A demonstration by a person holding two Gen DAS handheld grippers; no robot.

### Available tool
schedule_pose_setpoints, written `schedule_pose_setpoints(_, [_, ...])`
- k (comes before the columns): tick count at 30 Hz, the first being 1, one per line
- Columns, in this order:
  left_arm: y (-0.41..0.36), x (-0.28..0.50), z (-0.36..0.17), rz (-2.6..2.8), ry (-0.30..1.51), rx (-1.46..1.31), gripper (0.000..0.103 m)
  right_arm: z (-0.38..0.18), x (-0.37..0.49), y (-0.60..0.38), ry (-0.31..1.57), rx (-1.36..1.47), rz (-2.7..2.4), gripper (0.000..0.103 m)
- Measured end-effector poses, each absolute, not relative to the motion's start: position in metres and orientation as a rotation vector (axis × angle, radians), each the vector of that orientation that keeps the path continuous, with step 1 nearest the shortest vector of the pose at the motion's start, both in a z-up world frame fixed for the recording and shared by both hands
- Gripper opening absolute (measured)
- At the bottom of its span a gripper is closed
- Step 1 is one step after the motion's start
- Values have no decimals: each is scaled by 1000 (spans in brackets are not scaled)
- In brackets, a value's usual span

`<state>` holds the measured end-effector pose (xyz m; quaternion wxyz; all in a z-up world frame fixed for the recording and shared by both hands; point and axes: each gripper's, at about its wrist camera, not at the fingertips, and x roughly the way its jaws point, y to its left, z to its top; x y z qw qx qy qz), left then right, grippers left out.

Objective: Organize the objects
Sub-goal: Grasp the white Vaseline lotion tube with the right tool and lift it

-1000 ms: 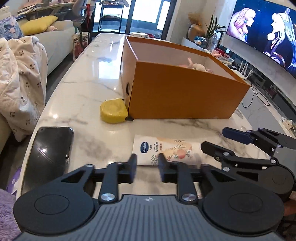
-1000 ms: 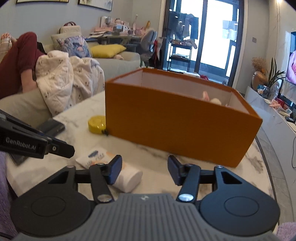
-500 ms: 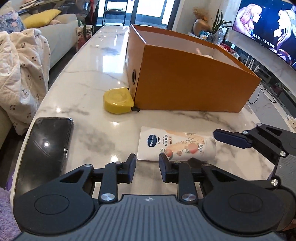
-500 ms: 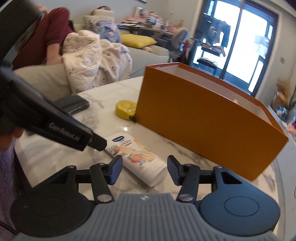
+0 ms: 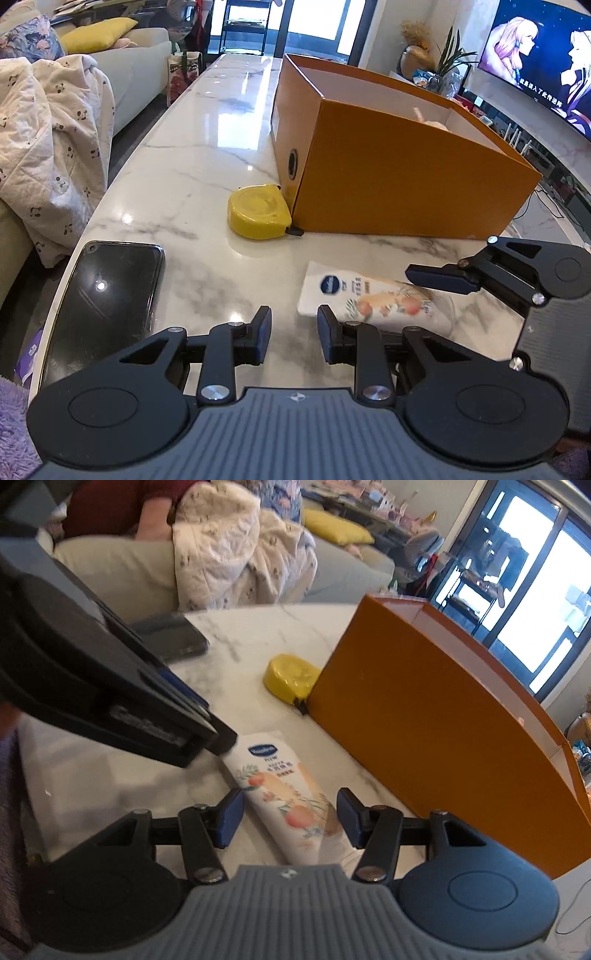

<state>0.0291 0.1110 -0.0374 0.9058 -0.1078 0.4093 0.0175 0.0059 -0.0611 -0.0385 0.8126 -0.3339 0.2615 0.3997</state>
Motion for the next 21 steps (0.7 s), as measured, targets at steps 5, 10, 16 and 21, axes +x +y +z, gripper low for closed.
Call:
schedule_pose_setpoints(5, [115,27,-37,46,840,-251,30,-38,14,-55,583,-715,820,37])
schedule_pose_setpoints(10, [116,25,-34,15,823,-294,30,-27,19,-62,624,-611,845,27])
schedule_pose_setpoints(16, [114,26,-35,-4,837,-321,30,-9,18,-86,655,-448,918,26])
schedule_pose_setpoints(21, [109,26,-33,-26,843,-339,29,6,4,-114,616,-312,1026,27])
